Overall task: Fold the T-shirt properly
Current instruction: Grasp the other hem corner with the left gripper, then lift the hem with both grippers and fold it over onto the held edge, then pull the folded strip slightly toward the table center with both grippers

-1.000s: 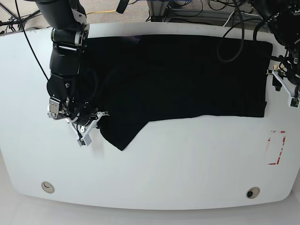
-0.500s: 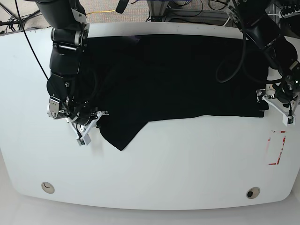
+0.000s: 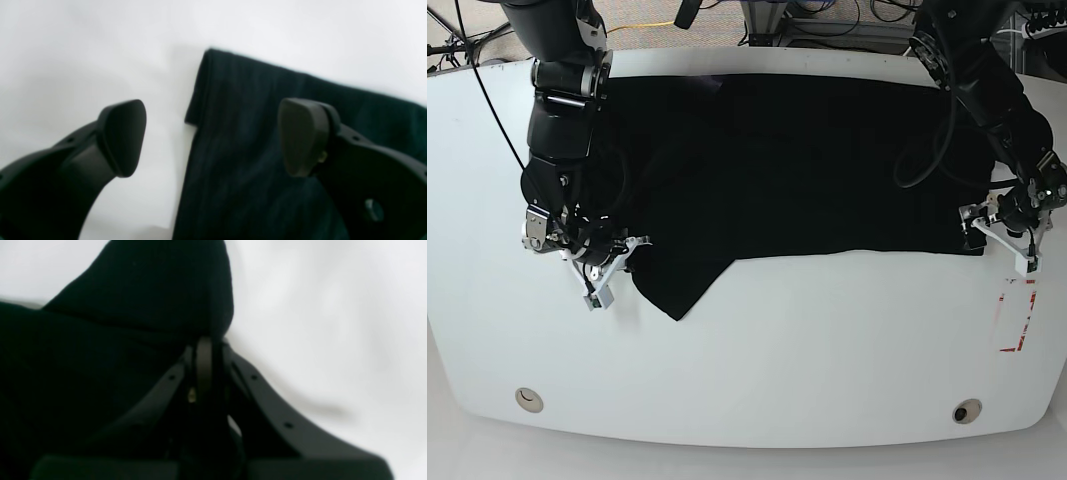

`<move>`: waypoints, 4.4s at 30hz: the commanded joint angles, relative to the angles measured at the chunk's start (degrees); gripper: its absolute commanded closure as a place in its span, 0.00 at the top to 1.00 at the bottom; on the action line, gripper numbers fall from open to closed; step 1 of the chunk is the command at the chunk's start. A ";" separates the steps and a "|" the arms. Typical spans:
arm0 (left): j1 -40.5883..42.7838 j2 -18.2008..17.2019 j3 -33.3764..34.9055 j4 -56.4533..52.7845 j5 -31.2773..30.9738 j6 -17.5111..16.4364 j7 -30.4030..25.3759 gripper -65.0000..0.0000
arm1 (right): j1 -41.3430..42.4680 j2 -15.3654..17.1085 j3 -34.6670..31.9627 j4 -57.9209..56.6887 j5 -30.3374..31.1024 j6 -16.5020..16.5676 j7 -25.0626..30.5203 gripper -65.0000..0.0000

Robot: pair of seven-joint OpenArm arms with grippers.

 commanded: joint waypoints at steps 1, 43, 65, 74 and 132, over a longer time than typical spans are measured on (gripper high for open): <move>-1.88 -0.99 0.10 0.64 -0.78 -0.11 -1.21 0.80 | 1.59 0.67 0.26 1.02 0.89 0.21 0.80 0.00; -4.34 -1.07 4.41 -9.38 -0.78 -0.28 -4.46 0.00 | 0.36 1.11 0.26 1.28 1.15 0.39 0.80 0.00; 2.69 -1.07 4.32 3.98 -0.78 -10.44 -4.02 0.00 | -5.00 2.17 0.35 22.47 1.33 0.47 -7.02 0.00; 5.51 -1.07 4.23 7.06 -0.78 -10.44 -4.02 0.00 | -10.80 1.82 5.71 36.97 1.41 0.56 -14.85 0.00; 34.08 -5.38 4.41 29.56 -0.34 -10.44 2.13 0.52 | -48.96 2.17 20.66 56.40 20.32 1.62 -21.26 0.69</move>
